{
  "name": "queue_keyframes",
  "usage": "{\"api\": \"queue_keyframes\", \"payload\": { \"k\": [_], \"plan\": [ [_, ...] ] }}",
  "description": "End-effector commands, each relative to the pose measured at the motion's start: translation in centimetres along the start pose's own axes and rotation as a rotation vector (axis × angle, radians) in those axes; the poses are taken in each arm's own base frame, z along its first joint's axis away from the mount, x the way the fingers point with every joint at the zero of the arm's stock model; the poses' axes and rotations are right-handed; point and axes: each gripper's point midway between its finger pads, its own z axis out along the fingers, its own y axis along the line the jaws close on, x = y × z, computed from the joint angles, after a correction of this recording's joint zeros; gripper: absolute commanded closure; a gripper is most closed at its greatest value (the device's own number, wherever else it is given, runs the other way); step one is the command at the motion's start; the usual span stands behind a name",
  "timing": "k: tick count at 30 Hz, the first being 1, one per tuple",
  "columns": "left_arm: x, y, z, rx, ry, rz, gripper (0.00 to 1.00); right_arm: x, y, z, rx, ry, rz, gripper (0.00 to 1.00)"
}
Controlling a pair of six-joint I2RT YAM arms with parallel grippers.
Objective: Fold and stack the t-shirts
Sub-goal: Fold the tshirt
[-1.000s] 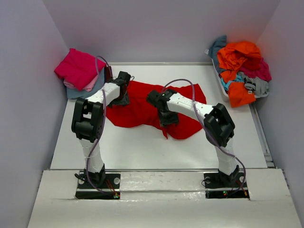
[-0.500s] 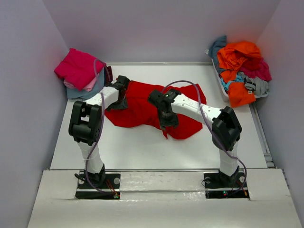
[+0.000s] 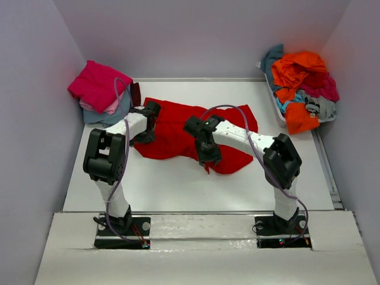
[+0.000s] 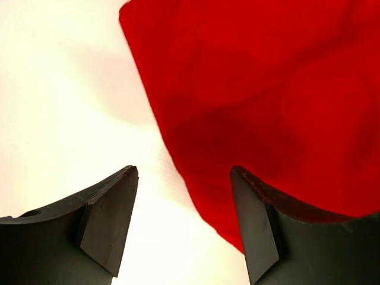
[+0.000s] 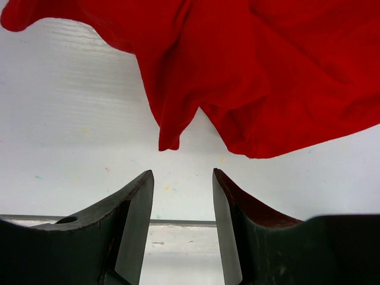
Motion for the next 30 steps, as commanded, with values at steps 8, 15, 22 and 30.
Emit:
{"api": "queue_keyframes", "payload": {
  "k": [8,15,22,30],
  "plan": [
    [1.0,-0.2,0.2,0.018,0.014,-0.032,0.28,-0.2,1.1,0.1,-0.021,-0.014,-0.036,0.50],
    [1.2,-3.3,0.1,0.173,0.039,-0.041,0.55,0.0,0.7,0.1,-0.011,-0.017,-0.034,0.50],
    [3.1,-4.5,0.0,0.261,0.090,-0.057,0.69,0.2,0.5,0.3,-0.004,-0.013,-0.032,0.50],
    [3.5,-3.2,-0.4,0.245,0.055,-0.075,0.70,0.3,0.6,0.5,-0.005,-0.004,-0.040,0.50]
  ]
}}
